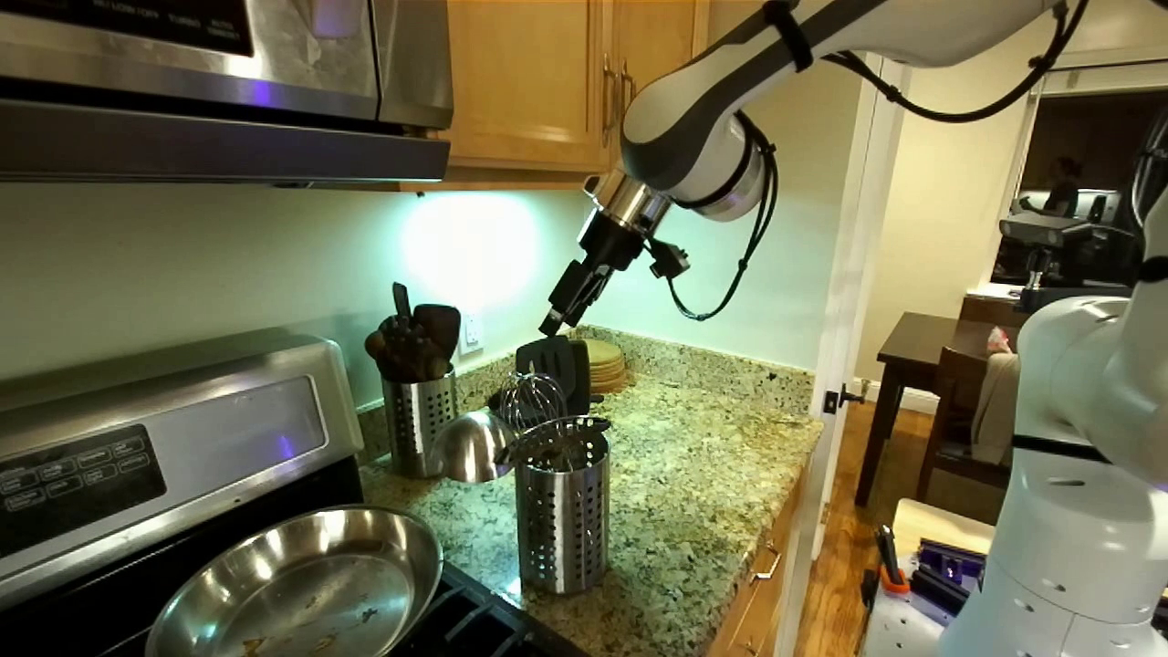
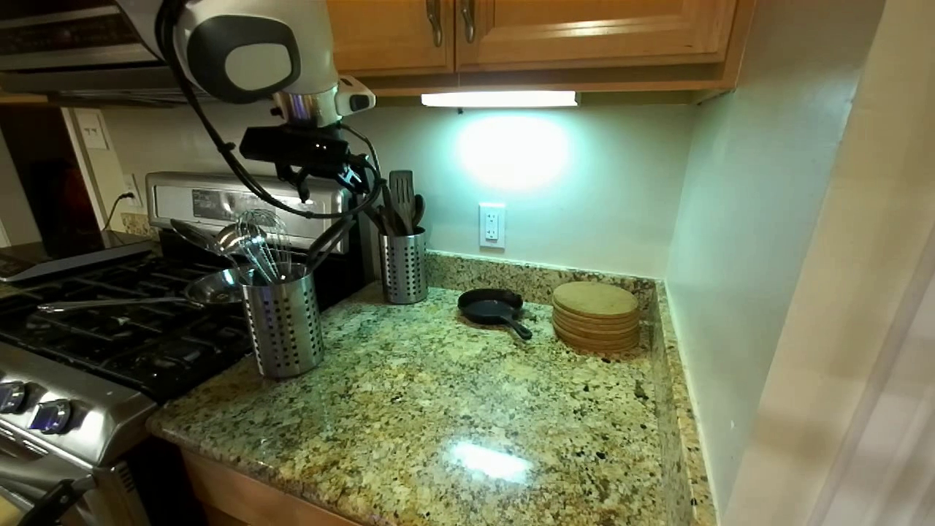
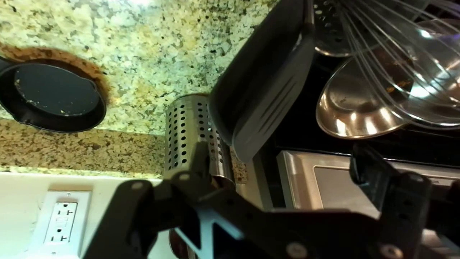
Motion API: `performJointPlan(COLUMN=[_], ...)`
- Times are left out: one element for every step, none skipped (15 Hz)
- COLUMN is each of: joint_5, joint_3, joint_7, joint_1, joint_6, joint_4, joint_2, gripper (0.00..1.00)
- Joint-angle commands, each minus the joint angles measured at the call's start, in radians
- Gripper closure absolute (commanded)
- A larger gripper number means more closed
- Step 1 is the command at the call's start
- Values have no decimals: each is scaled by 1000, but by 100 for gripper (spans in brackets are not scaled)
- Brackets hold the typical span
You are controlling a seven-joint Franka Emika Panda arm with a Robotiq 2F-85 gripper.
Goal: Put the spatula on the counter
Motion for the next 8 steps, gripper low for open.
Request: performJointPlan(joint_5=[86, 103, 115, 126, 137, 147, 153, 160], joint_3=[-6, -1, 4, 9, 14, 20, 27, 33], joint_7=[-97, -115, -128, -139, -147, -156, -160, -163], joint_1=[1, -5, -12, -18, -25, -32, -39, -45], joint_6=[-28, -32, -37, -43, -49, -53, -56, -61], joint_4=[52, 60, 68, 75, 82, 87, 93, 99], joint_2=[53, 64, 78, 89, 99, 108, 116, 124], gripper=[0, 0, 0, 0, 0, 0, 0, 0])
